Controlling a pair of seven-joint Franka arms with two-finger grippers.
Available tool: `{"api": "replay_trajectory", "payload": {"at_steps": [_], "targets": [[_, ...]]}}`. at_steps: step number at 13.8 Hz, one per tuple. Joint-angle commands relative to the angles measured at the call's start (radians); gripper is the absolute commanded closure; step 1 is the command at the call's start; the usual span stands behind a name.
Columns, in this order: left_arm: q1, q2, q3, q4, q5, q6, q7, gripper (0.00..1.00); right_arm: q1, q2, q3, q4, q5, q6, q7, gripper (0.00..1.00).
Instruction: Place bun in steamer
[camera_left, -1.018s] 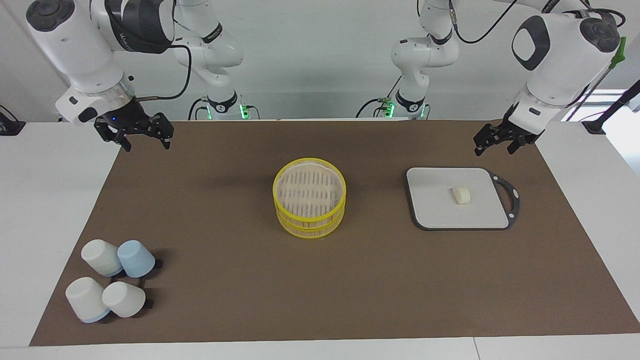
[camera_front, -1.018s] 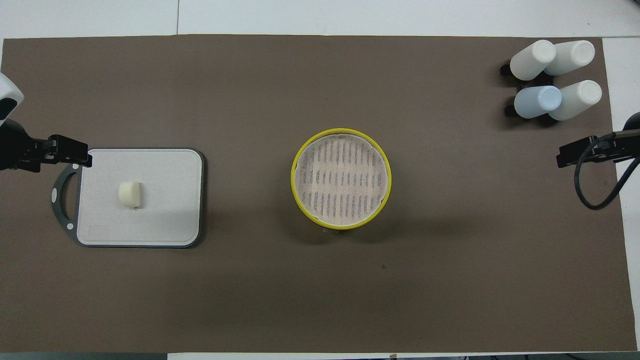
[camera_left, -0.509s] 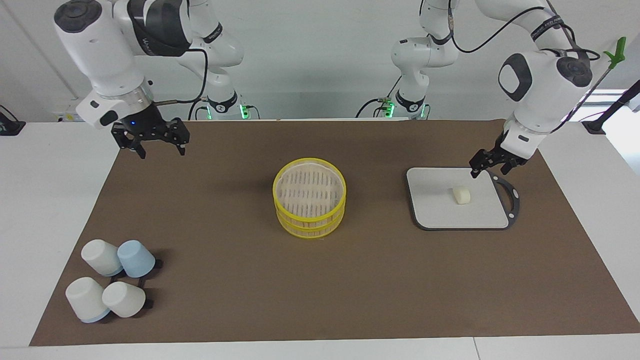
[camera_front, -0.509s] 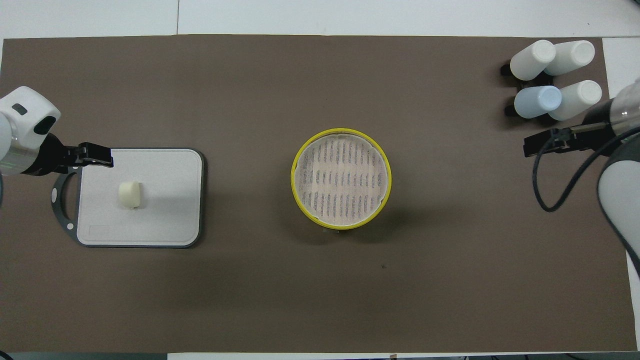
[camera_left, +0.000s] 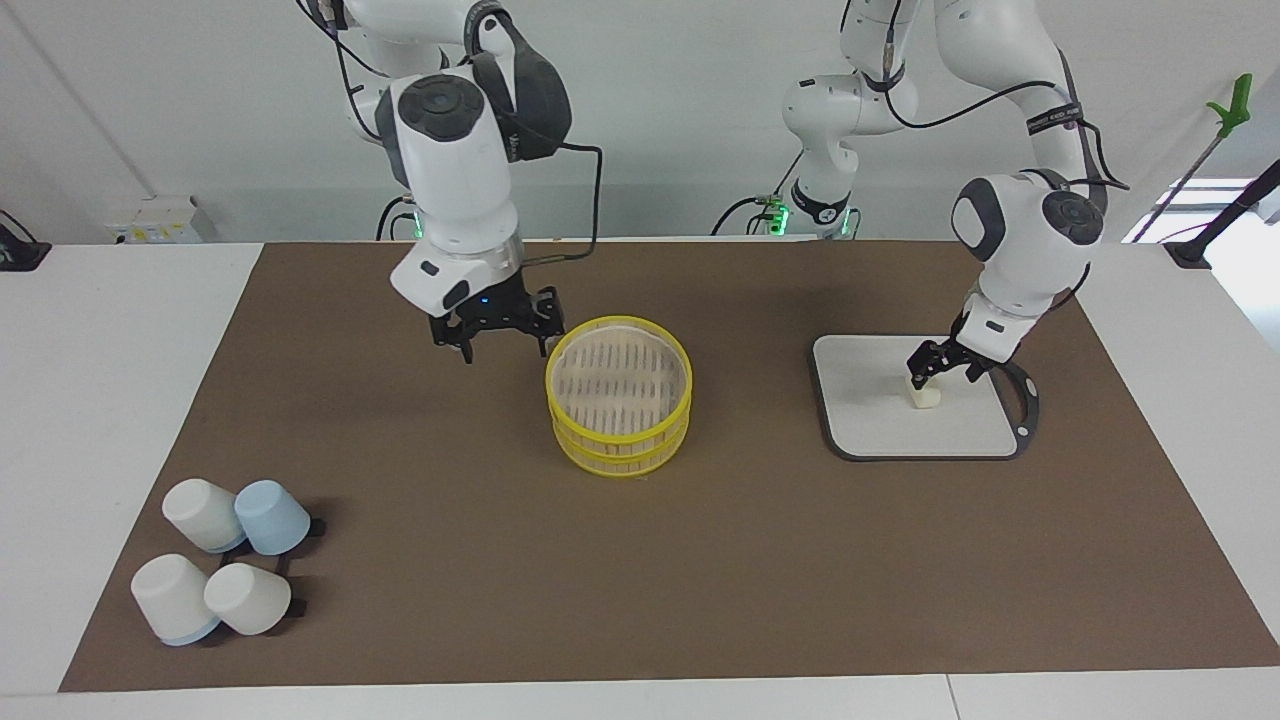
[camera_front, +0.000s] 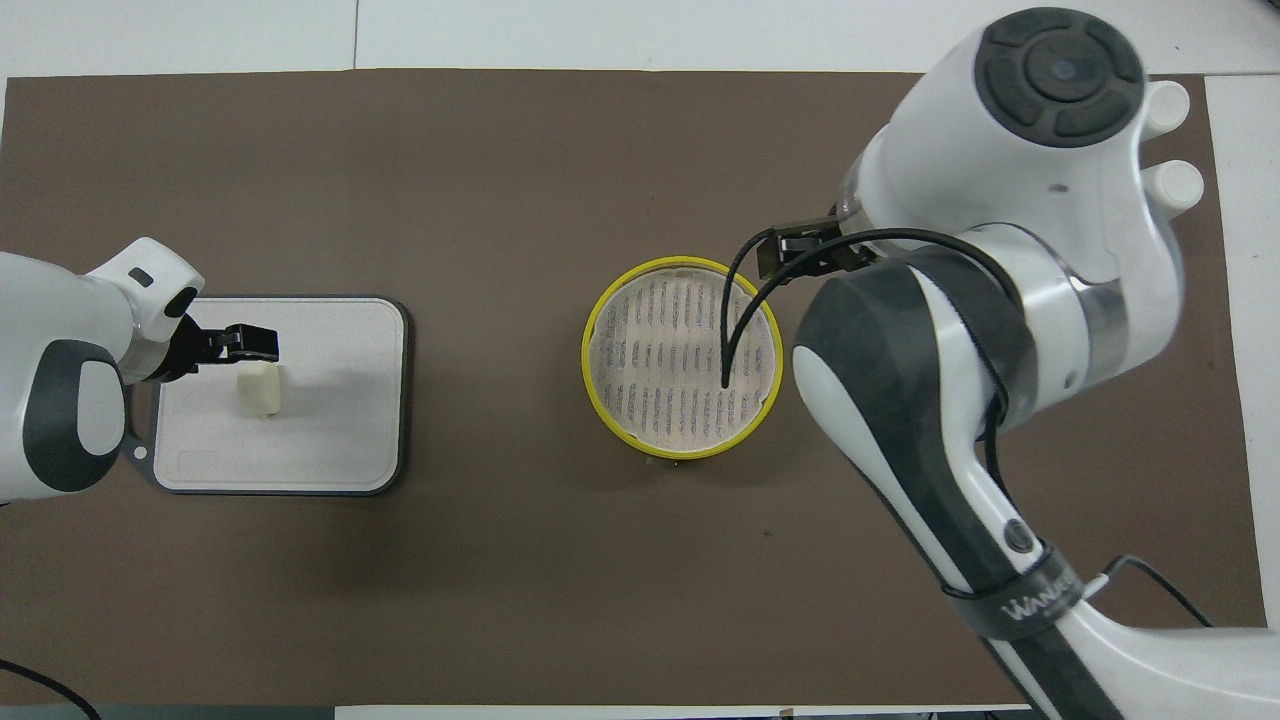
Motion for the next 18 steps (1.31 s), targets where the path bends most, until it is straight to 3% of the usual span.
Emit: {"api": "replay_trajectory", "payload": {"at_steps": [1,3,6,9,12,13,16,18], "targets": [[0.014,-0.007,0.001,-0.077,-0.004,0.096,0.033,0.0,0.094,0.073,-0.013,0.086,0.002,-0.042,0.163,0.01],[0.014,-0.004,0.002,-0.086,-0.004,0.098,0.033,0.0,0.144,0.131,-0.007,0.15,0.003,-0.047,0.263,0.01],[0.014,0.017,0.002,-0.094,-0.004,0.099,0.033,0.0,0.227,0.292,-0.011,0.325,0.002,-0.07,0.406,0.02],[0.013,0.037,0.001,-0.092,-0.004,0.099,0.035,0.03,0.266,0.318,-0.005,0.335,0.003,-0.041,0.469,0.02],[0.011,0.039,0.002,-0.084,-0.004,0.081,0.031,0.47,0.272,0.308,-0.002,0.303,0.038,0.0,0.481,0.04],[0.011,0.037,0.002,-0.084,-0.004,0.078,0.031,0.54,0.272,0.305,-0.002,0.283,0.038,0.008,0.48,0.04],[0.013,0.039,0.002,-0.072,-0.004,0.052,0.03,0.63,0.275,0.279,-0.001,0.208,0.042,0.06,0.461,0.04],[0.011,0.046,0.002,-0.011,-0.004,-0.02,0.028,0.64,0.275,0.26,-0.001,0.168,0.042,0.073,0.441,0.04]]}}
